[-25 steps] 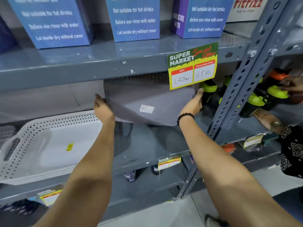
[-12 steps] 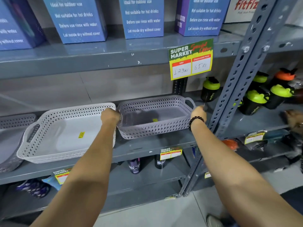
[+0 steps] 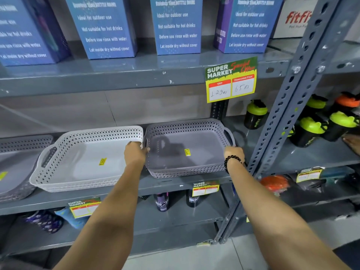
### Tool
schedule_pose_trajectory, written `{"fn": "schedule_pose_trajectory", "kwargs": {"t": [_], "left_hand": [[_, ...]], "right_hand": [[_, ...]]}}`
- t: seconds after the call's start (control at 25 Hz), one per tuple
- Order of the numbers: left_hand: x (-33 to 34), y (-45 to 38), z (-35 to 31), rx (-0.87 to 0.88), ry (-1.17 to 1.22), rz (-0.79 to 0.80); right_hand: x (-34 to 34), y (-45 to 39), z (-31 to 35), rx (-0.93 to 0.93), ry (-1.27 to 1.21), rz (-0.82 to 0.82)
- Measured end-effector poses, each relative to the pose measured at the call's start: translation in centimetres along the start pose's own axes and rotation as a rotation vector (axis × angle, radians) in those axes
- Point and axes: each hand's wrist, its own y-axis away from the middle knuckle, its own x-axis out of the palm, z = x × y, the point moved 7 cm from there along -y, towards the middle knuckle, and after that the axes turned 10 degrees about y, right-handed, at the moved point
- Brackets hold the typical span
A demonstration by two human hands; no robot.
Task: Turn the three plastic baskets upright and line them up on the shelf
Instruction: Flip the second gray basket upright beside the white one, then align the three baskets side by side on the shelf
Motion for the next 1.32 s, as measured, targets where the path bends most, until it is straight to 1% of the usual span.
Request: {"fn": "schedule_pose_trajectory", "kwargs": {"t": [0.12, 0.2, 0.28, 0.36, 0.44, 0.56, 0.64, 0.72, 0.84, 1.0, 1.12, 1.2, 1.32], "left_hand": [[-1.1, -0.2, 0.6, 0.013, 0.064, -0.069], [-2.5, -0.7, 1.8, -0.005, 0.060, -0.115], [-4.1, -1.3, 3.4, -0.020, 0.041, -0.155], [-6.3, -1.6, 5.0, -0.039, 0.002, -0.201], [-9.3, -2.2, 7.0, -0.073, -0.068, -0.249], [-14.8, -3.7, 11.3, -0.140, -0.161, -0.311], [-17.8, -5.0, 14.0, -0.172, -0.178, -0.322], [-20.2, -6.6, 16.2, -0.162, -0.163, -0.282], [-21.9, -9.0, 18.0, -0.125, -0.144, -0.195], [-21.7, -10.9, 19.4, -0.046, -0.258, -0.053], [-21.9, -11.6, 19.8, 0.014, -0.342, -0.055], [-21.8, -11.8, 20.0, 0.044, -0.351, -0.050], [-21.7, -11.8, 19.8, 0.067, -0.337, -0.047]], "right_hand": [[0.1, 0.5, 2.0, -0.159, 0.207, -0.189], [0.8, 1.8, 4.2, -0.277, 0.278, -0.215], [2.5, 2.9, 5.5, -0.355, 0.273, -0.188], [4.9, 4.2, 6.8, -0.389, 0.224, -0.090], [7.8, 6.1, 8.0, -0.398, 0.187, 0.048], [12.6, 9.9, 10.0, -0.452, 0.279, 0.241], [15.5, 12.1, 11.2, -0.495, 0.289, 0.330], [18.3, 14.3, 12.5, -0.533, 0.284, 0.375], [21.5, 16.2, 13.9, -0.622, 0.395, 0.302], [23.6, 17.6, 14.3, -0.698, 0.616, 0.131], [23.8, 17.6, 14.1, -0.727, 0.727, 0.062], [24.3, 17.3, 14.0, -0.749, 0.806, 0.045], [24.5, 17.0, 14.4, -0.770, 0.848, 0.017]]}}
